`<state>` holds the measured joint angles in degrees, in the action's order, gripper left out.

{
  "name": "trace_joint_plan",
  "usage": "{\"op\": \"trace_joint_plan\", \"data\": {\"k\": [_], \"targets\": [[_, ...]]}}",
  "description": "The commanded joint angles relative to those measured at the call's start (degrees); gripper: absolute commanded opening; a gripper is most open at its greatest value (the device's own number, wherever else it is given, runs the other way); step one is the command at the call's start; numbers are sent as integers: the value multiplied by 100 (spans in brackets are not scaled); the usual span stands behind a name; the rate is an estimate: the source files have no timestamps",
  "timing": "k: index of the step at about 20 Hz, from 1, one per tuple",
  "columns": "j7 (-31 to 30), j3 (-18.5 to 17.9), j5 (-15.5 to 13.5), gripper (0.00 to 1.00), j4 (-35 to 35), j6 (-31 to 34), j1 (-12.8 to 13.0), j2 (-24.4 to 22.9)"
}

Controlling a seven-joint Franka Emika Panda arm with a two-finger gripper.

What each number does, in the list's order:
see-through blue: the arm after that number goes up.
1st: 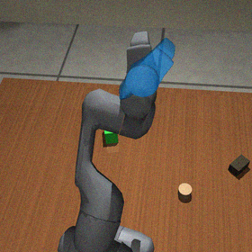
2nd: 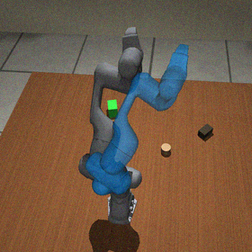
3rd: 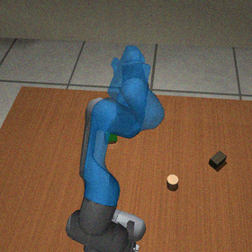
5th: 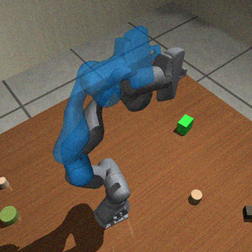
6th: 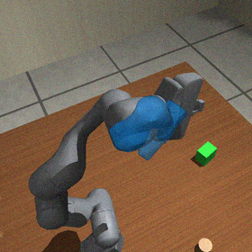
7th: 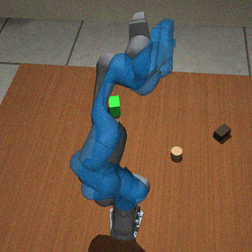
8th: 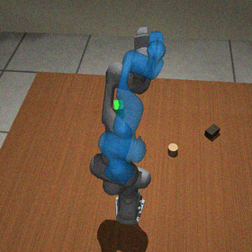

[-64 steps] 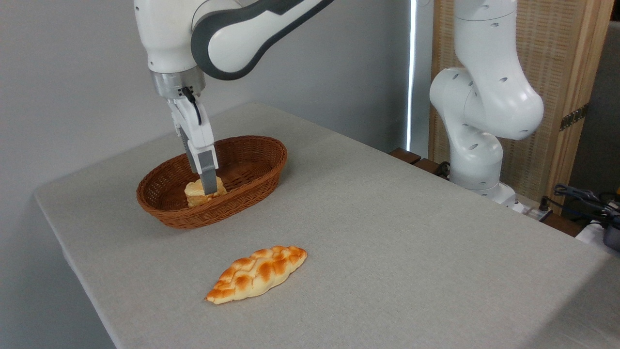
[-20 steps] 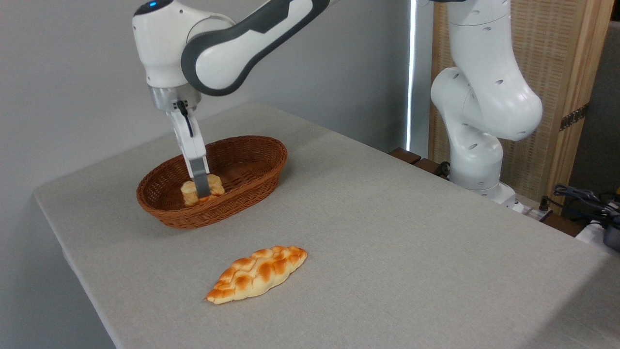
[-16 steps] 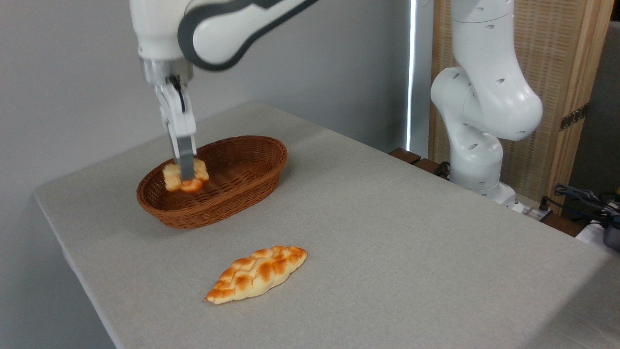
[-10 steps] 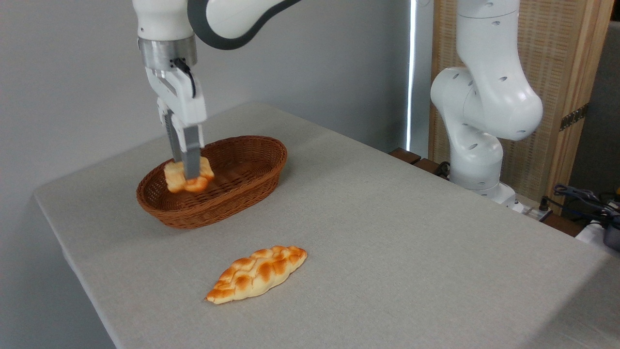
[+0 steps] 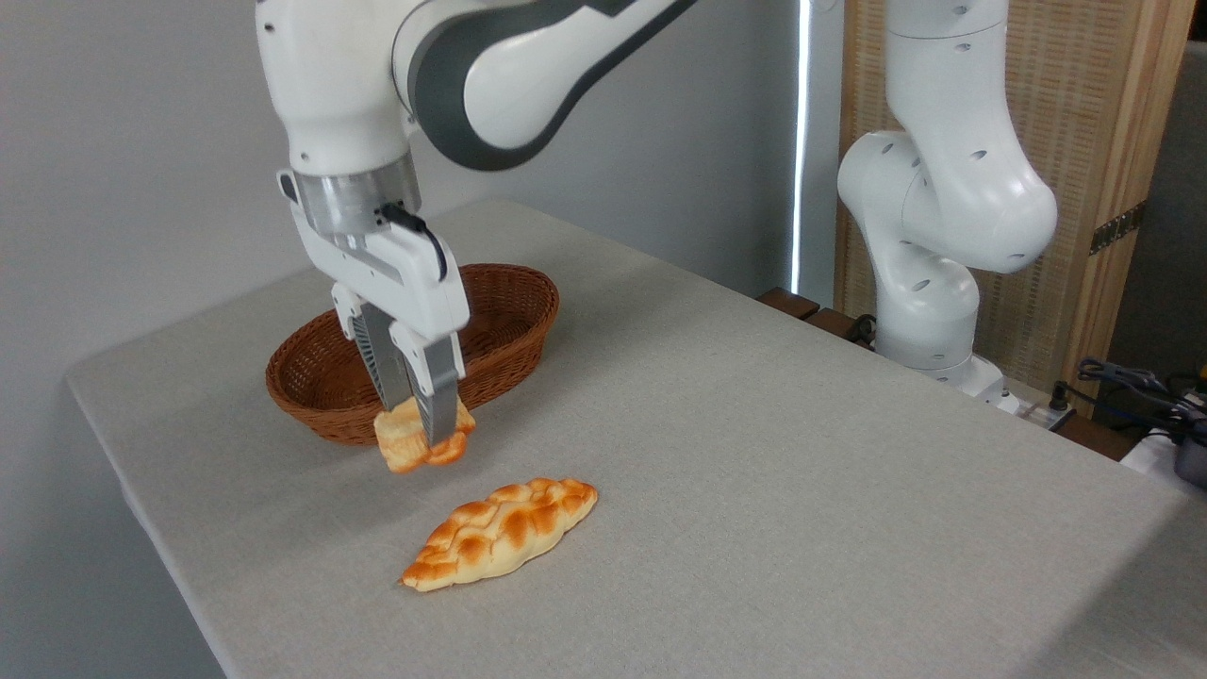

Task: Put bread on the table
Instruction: 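Lower the bread roll onto the table and open the gripper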

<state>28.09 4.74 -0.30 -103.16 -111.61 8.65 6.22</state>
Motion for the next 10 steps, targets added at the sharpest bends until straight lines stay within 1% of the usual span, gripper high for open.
{"op": "trace_joint_plan", "data": {"k": [1,7,9,10], "targets": [[30,-52,161,100,-19,52,49,89],[30,-52,162,100,-11,43,49,81],[30,-43,170,100,42,8,57,2],[30,-17,170,100,59,-36,57,-120]]}}
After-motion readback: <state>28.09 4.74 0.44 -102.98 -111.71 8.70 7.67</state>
